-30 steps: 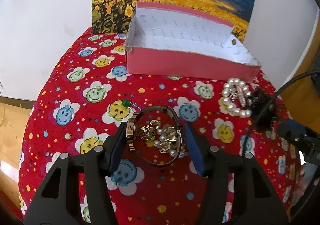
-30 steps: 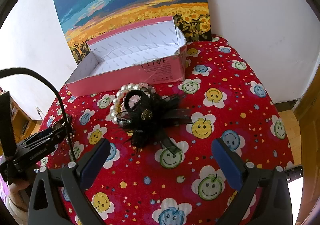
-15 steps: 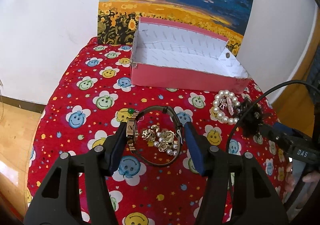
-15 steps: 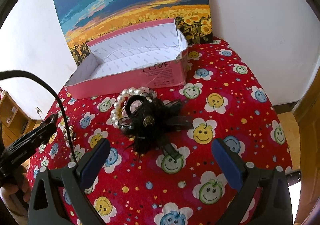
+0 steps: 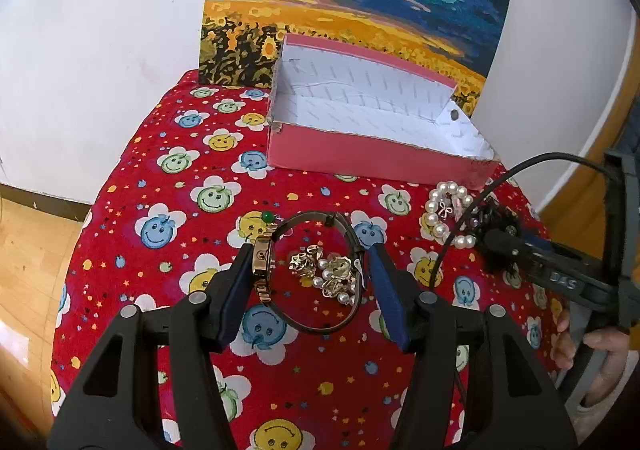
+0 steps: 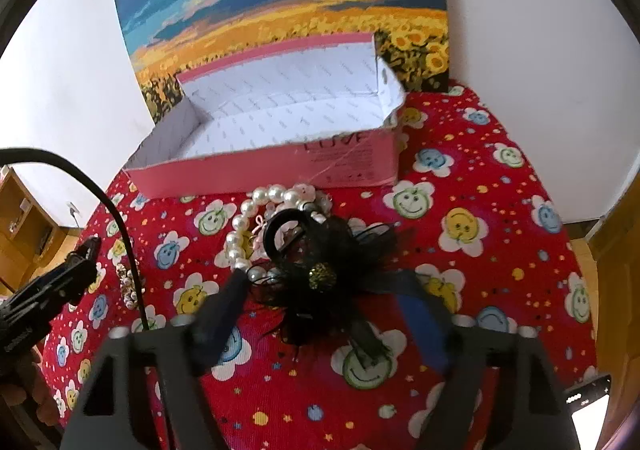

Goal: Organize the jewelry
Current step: 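Hold the watch in the left tool while the right tool grasps the black feather clip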

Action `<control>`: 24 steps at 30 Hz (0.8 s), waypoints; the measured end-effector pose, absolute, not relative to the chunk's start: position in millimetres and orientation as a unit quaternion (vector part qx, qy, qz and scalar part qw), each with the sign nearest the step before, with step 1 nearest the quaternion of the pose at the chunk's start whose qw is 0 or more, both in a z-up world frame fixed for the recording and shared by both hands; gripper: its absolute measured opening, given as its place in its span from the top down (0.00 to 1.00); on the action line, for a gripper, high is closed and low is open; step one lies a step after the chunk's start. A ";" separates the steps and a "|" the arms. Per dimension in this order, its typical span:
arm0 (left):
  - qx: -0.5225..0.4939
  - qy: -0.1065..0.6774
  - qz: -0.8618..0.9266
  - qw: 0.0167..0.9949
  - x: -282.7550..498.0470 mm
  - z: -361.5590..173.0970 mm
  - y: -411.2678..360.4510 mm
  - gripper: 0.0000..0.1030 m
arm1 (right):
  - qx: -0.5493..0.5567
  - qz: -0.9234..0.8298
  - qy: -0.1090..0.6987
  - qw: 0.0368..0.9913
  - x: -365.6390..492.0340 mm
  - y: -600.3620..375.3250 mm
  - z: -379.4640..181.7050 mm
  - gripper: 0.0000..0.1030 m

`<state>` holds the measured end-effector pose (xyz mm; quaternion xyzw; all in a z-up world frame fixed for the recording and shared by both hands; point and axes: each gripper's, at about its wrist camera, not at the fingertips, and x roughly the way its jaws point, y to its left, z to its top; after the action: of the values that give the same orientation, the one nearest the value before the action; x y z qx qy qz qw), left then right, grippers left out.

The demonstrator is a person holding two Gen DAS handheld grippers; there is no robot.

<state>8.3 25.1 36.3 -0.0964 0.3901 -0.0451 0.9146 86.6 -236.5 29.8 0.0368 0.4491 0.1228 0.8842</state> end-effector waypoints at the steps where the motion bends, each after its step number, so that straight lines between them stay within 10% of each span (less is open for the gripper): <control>1: -0.097 0.390 -0.045 0.915 8.2 36.5 25.5 0.47 | 0.035 0.121 0.450 0.884 87.2 -235.7 28.0 0.50; 10: -0.097 0.391 -0.046 0.914 5.5 38.0 25.9 0.47 | 0.039 0.123 0.442 0.888 79.9 -243.0 35.0 0.79; 24: -0.091 0.385 -0.050 0.917 10.2 48.1 19.6 0.47 | 0.062 0.147 0.430 0.888 70.0 -253.3 51.5 0.80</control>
<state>10.2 19.6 48.1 -0.0914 0.3851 -0.0499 0.9170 70.0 -253.3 51.5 0.0621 0.4302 0.1474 0.8885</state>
